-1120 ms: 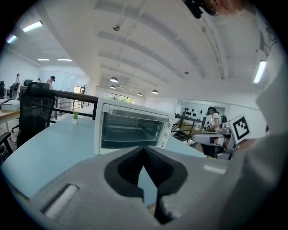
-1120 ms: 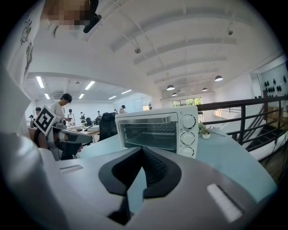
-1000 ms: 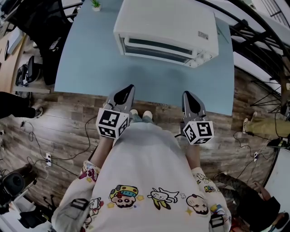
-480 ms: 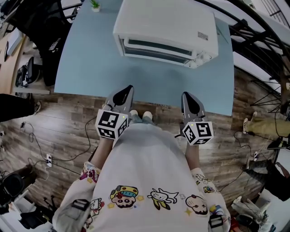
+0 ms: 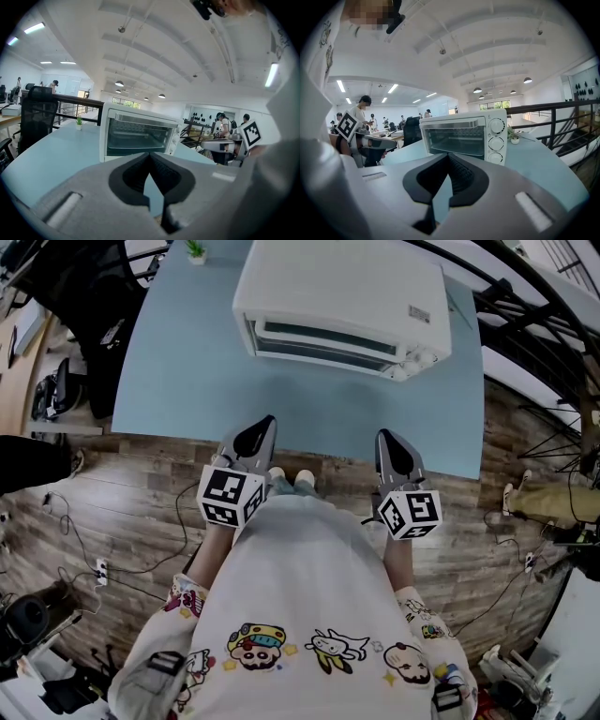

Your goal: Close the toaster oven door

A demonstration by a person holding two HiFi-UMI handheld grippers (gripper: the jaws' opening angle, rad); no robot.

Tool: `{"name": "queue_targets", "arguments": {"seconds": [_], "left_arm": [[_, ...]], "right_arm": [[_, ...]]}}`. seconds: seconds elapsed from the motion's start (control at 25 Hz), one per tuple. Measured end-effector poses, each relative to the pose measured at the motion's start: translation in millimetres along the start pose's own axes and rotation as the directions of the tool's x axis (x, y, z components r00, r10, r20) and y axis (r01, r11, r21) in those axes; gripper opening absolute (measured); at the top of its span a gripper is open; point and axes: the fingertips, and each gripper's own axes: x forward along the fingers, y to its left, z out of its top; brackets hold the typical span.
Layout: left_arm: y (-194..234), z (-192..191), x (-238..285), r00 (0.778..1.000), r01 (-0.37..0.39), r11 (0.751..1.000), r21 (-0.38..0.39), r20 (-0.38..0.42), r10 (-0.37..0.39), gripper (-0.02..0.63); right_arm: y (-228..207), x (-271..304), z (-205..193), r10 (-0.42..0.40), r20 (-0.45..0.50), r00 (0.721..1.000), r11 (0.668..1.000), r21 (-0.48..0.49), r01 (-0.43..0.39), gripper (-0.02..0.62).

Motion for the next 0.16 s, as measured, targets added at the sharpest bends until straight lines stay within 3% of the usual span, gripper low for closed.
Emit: {"name": "queue_targets", "arguments": {"seconds": [0.16], "left_arm": [[1.2,-0.1,0.4,1.0,-0.001,1.0,-0.001,0.001,0.001,-0.002]], "right_arm": [[0.2,0.7,-0.8,-0.001,-0.001,1.0,1.0,0.003,0.001,0.009]]}}
